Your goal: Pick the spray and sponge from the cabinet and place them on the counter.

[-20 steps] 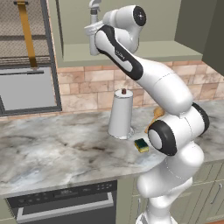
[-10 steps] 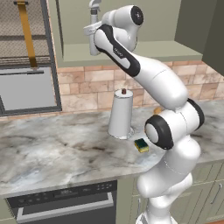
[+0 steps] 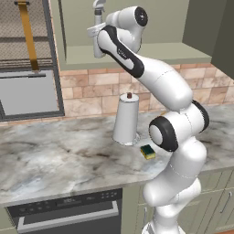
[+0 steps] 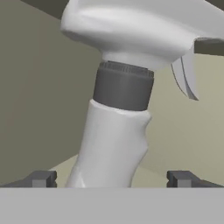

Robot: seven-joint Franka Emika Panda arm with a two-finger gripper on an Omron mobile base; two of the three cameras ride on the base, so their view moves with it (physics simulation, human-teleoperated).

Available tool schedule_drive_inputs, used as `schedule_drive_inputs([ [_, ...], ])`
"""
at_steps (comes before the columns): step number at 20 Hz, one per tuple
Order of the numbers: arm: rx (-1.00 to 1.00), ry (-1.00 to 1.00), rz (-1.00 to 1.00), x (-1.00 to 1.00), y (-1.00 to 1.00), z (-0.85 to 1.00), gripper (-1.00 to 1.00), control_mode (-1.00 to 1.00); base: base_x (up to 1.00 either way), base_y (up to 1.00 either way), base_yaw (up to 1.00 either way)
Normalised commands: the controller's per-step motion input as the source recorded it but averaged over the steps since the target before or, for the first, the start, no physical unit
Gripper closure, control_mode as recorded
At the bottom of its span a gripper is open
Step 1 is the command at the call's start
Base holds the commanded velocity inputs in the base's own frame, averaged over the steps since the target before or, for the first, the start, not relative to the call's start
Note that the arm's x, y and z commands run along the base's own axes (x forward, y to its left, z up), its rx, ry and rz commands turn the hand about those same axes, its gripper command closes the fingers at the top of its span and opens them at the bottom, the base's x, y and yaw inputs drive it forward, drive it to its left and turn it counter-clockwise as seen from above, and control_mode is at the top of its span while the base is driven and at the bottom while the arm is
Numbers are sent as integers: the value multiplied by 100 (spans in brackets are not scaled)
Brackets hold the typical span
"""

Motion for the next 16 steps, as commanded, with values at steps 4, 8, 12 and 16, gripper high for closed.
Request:
schedule_drive_inputs([
  [4, 0, 0, 0, 14, 5, -7, -100, -100, 0, 0, 0],
  [8, 0, 0, 0, 13, 13, -9, -100, -100, 0, 0, 0],
  [12, 0, 0, 0, 13, 10, -7, -100, -100, 0, 0, 0],
  [16, 0, 0, 0, 6, 0, -1, 100, -100, 0, 0, 0],
])
